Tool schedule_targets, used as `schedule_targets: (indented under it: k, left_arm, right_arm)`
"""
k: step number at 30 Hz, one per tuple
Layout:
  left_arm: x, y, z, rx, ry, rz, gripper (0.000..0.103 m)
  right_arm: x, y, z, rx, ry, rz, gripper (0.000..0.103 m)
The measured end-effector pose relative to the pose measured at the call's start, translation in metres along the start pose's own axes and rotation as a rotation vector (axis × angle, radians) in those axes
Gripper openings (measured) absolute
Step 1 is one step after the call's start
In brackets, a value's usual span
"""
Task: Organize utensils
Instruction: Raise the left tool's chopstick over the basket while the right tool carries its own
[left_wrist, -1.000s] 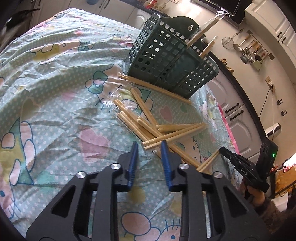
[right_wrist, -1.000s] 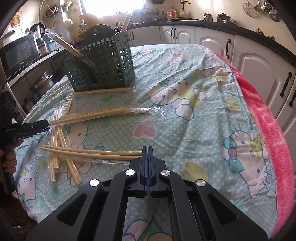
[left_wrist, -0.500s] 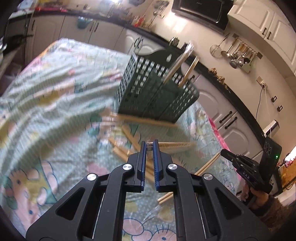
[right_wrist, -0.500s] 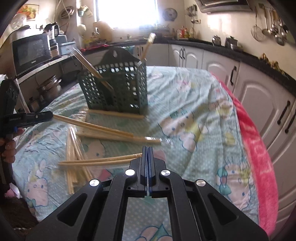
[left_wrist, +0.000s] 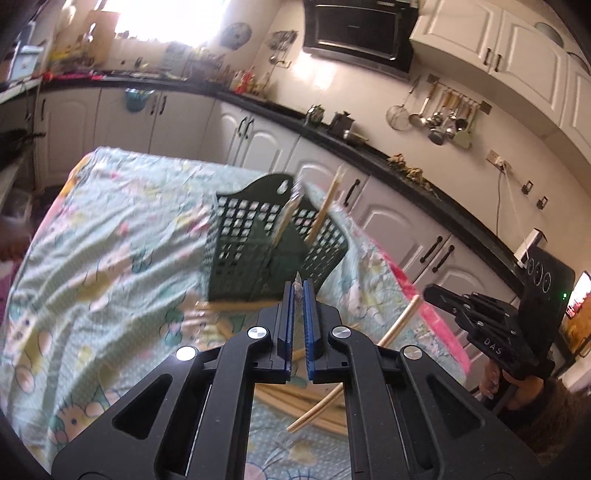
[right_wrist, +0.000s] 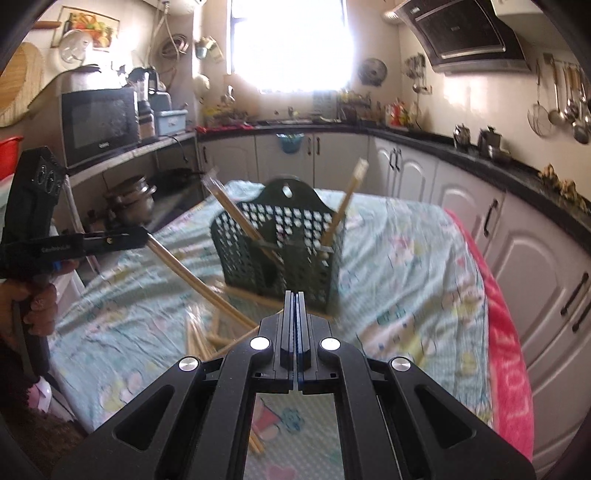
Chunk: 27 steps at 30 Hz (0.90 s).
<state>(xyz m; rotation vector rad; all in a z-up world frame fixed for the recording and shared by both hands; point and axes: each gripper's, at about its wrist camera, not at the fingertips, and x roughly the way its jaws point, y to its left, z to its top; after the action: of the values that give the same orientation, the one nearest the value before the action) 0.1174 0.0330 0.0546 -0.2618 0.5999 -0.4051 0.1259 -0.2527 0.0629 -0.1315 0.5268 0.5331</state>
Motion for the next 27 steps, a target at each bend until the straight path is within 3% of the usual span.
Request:
schedule_targets:
  k: [9, 27]
  left_arm:
    - [-0.012, -0.026, 0.028, 0.083, -0.049, -0.028, 0.002]
    - [-0.033, -0.06, 0.085, 0.151, -0.182, -0.054, 0.002]
  right_arm:
    - [-0.017, 0.012, 0.034, -0.034, -0.079, 0.017, 0.001]
    - [-0.047, 0.011, 0.086, -0.087, -0.205, -0.015, 0.001]
